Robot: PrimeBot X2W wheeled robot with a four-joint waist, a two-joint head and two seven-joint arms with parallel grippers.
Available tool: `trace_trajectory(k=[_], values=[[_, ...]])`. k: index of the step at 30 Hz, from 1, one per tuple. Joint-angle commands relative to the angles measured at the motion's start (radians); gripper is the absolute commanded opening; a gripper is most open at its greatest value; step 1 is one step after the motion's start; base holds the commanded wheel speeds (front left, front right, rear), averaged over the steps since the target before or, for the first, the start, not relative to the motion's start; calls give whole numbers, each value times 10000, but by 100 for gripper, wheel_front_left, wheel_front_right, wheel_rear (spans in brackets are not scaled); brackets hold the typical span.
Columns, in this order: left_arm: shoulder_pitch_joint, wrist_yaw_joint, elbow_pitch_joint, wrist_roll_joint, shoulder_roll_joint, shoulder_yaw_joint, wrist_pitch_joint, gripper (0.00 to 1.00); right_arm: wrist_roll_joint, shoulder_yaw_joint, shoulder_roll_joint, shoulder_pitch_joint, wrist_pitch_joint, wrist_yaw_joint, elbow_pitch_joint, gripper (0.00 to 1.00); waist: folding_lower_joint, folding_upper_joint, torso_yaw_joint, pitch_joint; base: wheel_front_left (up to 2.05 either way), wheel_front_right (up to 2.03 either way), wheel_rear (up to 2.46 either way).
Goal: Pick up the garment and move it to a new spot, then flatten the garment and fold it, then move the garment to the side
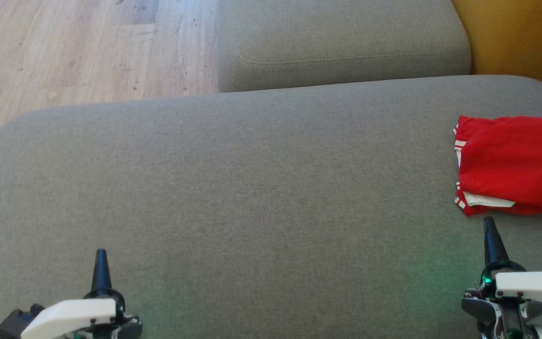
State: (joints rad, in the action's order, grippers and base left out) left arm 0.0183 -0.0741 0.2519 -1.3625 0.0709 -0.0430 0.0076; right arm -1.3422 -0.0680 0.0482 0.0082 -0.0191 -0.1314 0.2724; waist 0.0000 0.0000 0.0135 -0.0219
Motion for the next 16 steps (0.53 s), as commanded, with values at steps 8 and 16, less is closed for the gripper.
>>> trace_trajectory(k=[8, 16], values=[[-870, -274, -210, -1106, 100, 655, 279, 0, -1119, -10, 165, -757, -332, 6, -298, 0, 0, 0, -50, 92, 0, 0, 0], [-1057, -425, -146, -1982, 90, 923, 517, 0, -2003, -145, 161, -957, -570, 7, -292, 0, 0, 0, -94, 174, 0, 0, 0]])
